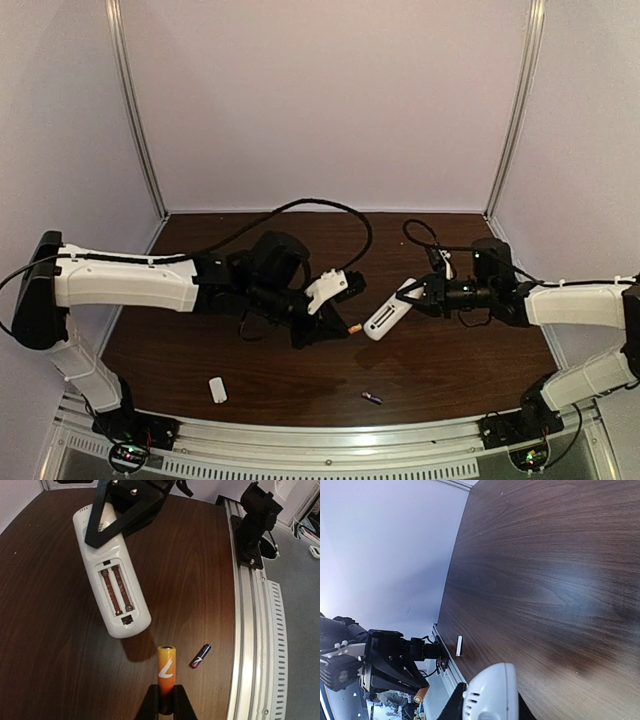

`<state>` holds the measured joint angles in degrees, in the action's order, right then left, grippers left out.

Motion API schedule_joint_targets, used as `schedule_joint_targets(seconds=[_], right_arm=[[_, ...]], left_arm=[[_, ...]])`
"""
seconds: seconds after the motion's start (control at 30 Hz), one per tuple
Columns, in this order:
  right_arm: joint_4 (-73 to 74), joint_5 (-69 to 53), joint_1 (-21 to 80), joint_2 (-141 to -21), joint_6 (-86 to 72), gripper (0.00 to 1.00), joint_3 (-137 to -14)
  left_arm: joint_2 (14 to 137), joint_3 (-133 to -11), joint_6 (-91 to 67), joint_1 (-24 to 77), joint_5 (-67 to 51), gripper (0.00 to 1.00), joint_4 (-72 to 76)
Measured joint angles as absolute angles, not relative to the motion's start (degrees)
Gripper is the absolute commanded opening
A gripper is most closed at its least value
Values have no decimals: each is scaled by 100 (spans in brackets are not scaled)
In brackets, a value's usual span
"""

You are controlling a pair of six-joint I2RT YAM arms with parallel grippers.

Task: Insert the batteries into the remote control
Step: Pick up the battery from the corner of the board, then place the battery in the battery compartment.

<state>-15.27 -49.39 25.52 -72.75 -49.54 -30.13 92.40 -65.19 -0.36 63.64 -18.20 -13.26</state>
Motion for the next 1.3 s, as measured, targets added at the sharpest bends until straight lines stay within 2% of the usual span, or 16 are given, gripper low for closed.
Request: schedule_joint_targets(seconds=[0.33, 1.3], right_arm=[[-2517, -4484, 3251, -7752, -5664, 0, -2963], [-2536, -3811, 3835, -7846, -6261, 0, -2864]], left_arm=[[9636, -6917, -1160, 6267, -1662, 0, -1678], [10477, -7476, -1931, 6119, -1500, 0, -2025]])
